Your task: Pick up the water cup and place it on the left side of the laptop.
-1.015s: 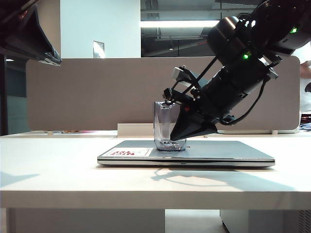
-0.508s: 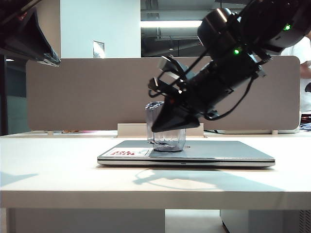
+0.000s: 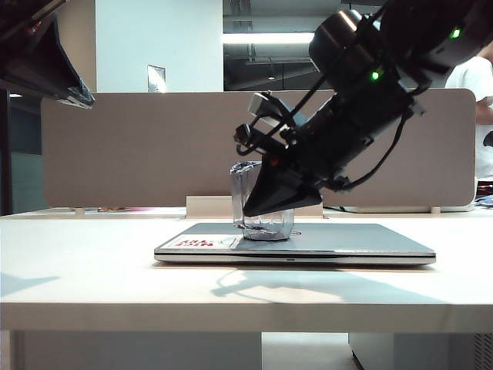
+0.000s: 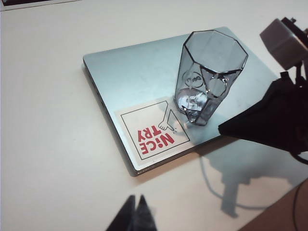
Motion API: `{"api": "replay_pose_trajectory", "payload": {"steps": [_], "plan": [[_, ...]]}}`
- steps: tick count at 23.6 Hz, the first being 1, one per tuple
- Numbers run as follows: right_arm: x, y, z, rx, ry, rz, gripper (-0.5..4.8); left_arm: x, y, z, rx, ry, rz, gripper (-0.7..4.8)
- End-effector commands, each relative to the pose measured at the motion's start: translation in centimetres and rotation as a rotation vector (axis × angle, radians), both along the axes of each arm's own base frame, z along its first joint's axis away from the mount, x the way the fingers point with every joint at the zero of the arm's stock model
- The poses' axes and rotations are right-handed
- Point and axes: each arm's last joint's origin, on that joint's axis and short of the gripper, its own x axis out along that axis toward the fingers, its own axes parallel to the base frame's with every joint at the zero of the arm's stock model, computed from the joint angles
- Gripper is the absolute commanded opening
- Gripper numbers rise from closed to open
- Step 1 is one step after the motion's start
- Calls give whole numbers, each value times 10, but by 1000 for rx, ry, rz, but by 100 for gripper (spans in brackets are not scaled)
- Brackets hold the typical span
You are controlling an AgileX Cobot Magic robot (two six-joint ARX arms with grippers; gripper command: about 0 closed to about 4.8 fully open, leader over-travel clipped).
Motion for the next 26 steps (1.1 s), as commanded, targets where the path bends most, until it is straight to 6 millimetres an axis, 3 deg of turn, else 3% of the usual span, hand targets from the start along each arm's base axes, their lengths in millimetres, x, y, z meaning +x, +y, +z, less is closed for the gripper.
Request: {"api": "replay_pose_trajectory", "payload": {"steps": [1, 5, 7, 9, 17, 19, 21, 26], "plan": [[-3, -4, 16, -25, -56, -17, -5, 4, -1, 3, -63, 9, 27, -6], [-12, -13, 44, -34, -138, -49, -5, 14, -13, -1, -120, 11, 29, -6], [-17, -22, 63, -22, -182, -84, -5, 17, -32, -6, -88, -9, 20, -6], [-25, -34, 83, -10, -219, -118, -5, 18, -65, -17, -34, -41, -20, -6], [-50, -58, 114, -97, -299, -190, -5, 23, -128, -55, -9, -101, -1, -1], [-57, -62, 123, -82, -327, -191, -5, 27, -138, -67, -41, -85, 25, 13], [-61, -64, 129, -72, -344, -194, -5, 30, -145, -76, -47, -109, 98, 61], [-65, -66, 133, -63, -357, -195, -5, 35, -155, -91, -62, -138, 136, 89]]}}
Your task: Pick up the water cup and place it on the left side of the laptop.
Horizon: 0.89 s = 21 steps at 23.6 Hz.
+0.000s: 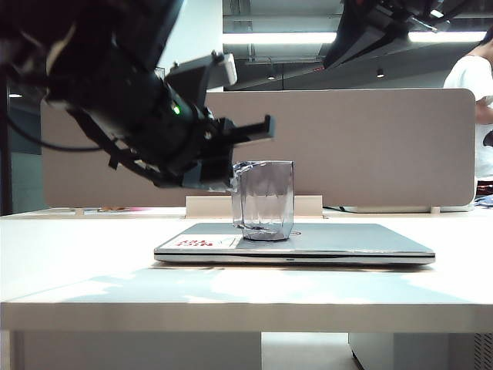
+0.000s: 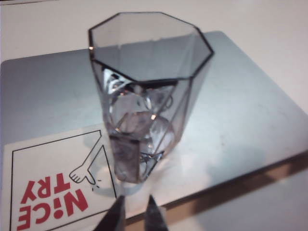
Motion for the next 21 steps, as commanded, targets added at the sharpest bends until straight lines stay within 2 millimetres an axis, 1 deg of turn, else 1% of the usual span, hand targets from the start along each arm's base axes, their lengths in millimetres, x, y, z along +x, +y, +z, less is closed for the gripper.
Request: {"api": "replay_pose_trajectory", "payload": {"steps": [1, 3, 6, 7, 16, 21], "plan": [[-1, 0, 4, 2, -17, -2, -5, 4, -7, -3, -44, -37, 26, 91], [-1, 0, 4, 2, -16, 0, -5, 3, -10, -6, -67, -34, 44, 110], [-1, 0, 4, 6, -16, 7, -5, 2, -15, -7, -90, -48, 48, 201], [-1, 0, 4, 9, -14, 15, -5, 3, -16, -7, -99, -63, 63, 213], [-2, 1, 4, 19, -16, 43, -5, 20, -33, -14, -87, -69, 96, 215], [-2, 1, 4, 20, -17, 45, -5, 24, -32, -15, -50, -91, 198, 214]]}}
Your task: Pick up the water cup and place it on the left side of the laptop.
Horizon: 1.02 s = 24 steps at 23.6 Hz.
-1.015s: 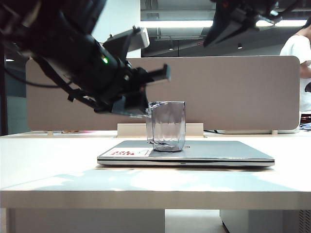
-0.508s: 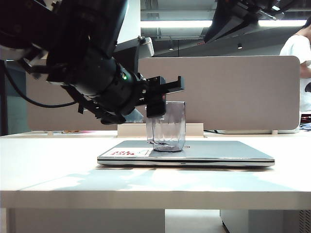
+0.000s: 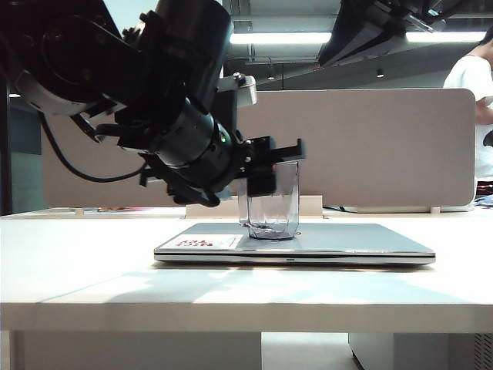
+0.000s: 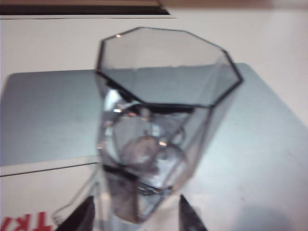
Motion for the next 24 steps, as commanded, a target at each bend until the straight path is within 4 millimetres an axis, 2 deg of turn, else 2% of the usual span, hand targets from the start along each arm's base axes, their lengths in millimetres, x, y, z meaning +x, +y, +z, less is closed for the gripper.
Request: {"api": "replay_pose_trajectory", "payload": {"steps": [1, 11, 13, 16, 24], "plan": [[-1, 0, 4, 8, -21, 7, -5, 2, 2, 4, 3, -26, 68, 213], [-1, 0, 4, 8, -22, 7, -5, 22, 20, 3, -18, -25, 114, 209], [-1, 0, 4, 8, -21, 7, -5, 26, 25, 4, -27, -24, 119, 198], [-1, 0, 4, 8, -21, 7, -5, 31, 30, 4, -41, -11, 78, 144], [-1, 0, 4, 8, -21, 7, -5, 39, 34, 4, -83, -43, 66, 142]]}}
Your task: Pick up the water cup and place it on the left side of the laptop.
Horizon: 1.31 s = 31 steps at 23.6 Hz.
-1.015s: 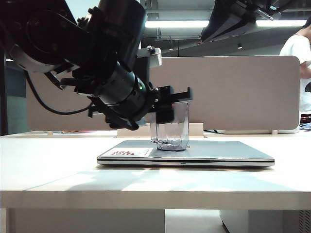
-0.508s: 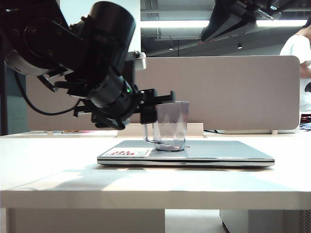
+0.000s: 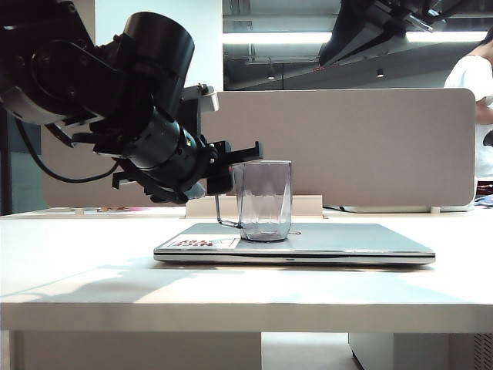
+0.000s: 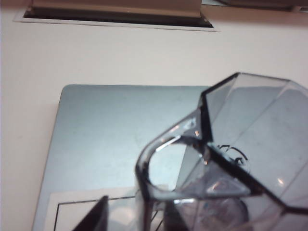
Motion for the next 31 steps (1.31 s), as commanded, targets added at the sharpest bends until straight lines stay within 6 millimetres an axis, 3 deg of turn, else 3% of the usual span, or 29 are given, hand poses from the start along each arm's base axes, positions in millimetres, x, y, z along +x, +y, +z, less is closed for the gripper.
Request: {"api": "replay_pose_trajectory", "payload": {"steps": [1, 5, 12, 21, 29, 31], "plan": [[-1, 0, 4, 9, -20, 7, -5, 6, -1, 3, -50, -47, -18, 142], [-1, 1, 4, 9, -19, 8, -5, 15, -3, -3, -38, -34, -19, 141], [-1, 0, 4, 8, -20, 4, -5, 25, -7, -2, 24, -49, -49, -2], [0, 0, 4, 4, -22, -5, -5, 26, -1, 9, 68, -71, -44, -6], [1, -2, 4, -19, -38, -75, -5, 32, 54, 55, 90, -23, 25, -6], [6, -10, 5, -12, -47, -122, -5, 35, 83, 65, 110, -3, 96, -6]]}}
